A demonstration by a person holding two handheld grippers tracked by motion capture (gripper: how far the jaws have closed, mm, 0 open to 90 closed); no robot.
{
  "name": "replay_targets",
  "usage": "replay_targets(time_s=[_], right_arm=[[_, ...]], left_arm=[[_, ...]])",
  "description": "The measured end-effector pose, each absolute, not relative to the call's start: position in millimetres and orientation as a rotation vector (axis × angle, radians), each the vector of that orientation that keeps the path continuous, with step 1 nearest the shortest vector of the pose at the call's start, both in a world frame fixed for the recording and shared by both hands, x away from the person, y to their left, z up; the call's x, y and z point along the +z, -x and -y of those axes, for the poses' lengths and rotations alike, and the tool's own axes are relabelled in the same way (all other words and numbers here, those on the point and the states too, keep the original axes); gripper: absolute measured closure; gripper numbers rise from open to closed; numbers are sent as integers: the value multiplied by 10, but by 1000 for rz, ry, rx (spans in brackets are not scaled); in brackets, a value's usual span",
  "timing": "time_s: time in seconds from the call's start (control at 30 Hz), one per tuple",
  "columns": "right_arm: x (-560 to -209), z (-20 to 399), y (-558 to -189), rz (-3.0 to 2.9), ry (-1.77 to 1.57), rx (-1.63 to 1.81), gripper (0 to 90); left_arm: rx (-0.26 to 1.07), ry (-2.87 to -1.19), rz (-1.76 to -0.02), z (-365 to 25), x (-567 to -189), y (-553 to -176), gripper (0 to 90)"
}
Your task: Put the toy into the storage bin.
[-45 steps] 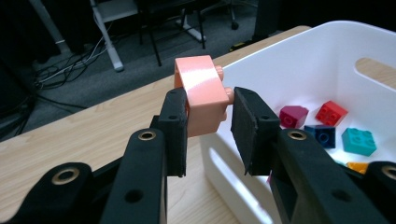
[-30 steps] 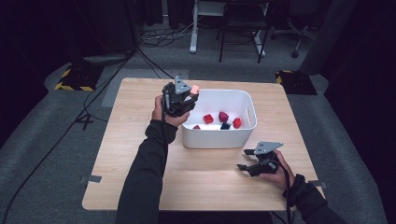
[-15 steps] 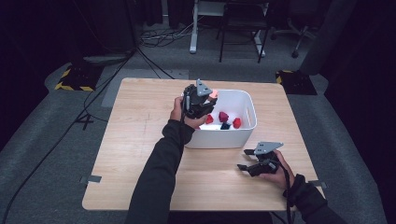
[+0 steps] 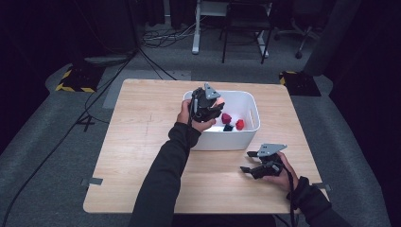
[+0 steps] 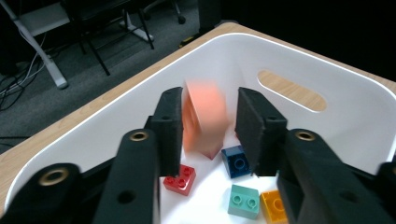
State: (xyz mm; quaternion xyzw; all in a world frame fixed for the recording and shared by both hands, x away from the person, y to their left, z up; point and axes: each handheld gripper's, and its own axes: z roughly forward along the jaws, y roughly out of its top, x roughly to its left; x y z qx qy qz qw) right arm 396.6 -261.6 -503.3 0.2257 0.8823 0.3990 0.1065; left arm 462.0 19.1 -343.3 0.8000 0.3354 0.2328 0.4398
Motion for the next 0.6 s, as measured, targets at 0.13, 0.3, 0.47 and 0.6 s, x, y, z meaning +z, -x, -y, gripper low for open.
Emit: replay_targets(time_s=[0.13, 0.3, 0.47, 0.6], right_arm=[[-5033, 2616, -3966, -2599, -664, 1175, 272], [-5033, 2615, -3964, -2599, -667, 1175, 272], [-5034, 2616, -3967, -2599, -662, 1176, 272], [-5034, 2616, -3966, -2599, -663, 1175, 272]], left_arm=[[569, -1995, -843, -199, -3434, -4632, 544], [556, -1992, -857, -188, -3452, -4638, 524], [567, -2001, -857, -173, -3458, -4642, 479], [583, -1986, -890, -168, -3471, -4646, 387]])
